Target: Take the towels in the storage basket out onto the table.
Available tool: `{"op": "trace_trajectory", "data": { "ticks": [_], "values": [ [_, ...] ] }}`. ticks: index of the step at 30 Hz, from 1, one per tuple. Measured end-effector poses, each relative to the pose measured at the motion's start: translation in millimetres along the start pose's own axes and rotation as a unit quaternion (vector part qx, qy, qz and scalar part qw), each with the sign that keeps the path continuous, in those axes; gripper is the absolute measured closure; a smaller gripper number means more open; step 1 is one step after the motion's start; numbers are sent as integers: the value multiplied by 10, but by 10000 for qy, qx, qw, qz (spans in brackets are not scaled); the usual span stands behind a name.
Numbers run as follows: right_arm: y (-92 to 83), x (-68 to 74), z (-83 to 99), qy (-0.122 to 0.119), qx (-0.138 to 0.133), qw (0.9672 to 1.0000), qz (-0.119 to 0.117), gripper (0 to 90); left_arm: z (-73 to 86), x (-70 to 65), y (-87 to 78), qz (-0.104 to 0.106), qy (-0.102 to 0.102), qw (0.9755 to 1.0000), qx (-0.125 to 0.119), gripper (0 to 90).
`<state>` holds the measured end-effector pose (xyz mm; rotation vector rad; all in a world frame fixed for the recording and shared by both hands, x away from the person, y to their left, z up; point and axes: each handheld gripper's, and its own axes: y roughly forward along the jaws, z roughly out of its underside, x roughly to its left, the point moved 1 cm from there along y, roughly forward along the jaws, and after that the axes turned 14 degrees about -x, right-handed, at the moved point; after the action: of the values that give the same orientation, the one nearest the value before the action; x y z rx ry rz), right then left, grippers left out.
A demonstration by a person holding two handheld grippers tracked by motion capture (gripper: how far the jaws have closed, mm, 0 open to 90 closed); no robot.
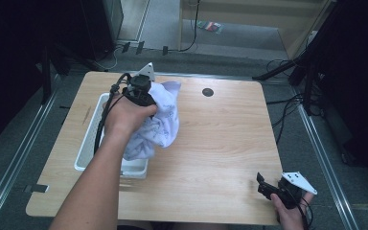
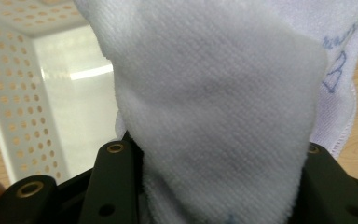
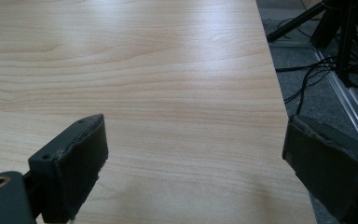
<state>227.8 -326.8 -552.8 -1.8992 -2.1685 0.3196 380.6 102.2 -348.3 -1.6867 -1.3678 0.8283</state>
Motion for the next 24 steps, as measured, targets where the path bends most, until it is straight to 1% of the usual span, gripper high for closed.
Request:
{"op": "trace_trajectory", "data": {
  "ticks": [4,7,16,17,18,19,20,21,24],
  "values": [
    [-3,-5,0,25,-4,10000,6,66,-19,-133,57,8,27,10000,25,546],
    [-5,-8,0,50,-6,10000,23,66,-33,-213,91,15,90,9999,61,545],
    [-4,-9,0,67,-5,10000,33,66,-100,-530,158,68,219,9997,47,544],
    [-4,-9,0,73,-2,10000,35,66,-103,-568,167,95,242,9996,56,544],
    [-3,-10,0,66,-6,10000,30,66,-102,-611,183,152,249,9996,2,544],
    [-2,-10,0,63,-7,10000,24,66,-101,-636,196,197,223,9996,3,543],
    [-2,-10,0,61,-7,10000,24,66,-101,-636,196,197,223,9996,3,543],
    [-2,-10,0,62,-8,10000,24,66,-98,-705,230,252,280,9993,63,543],
    [-1,-9,0,63,-8,10000,22,66,-103,-766,261,259,279,9993,45,541]
  ]
}}
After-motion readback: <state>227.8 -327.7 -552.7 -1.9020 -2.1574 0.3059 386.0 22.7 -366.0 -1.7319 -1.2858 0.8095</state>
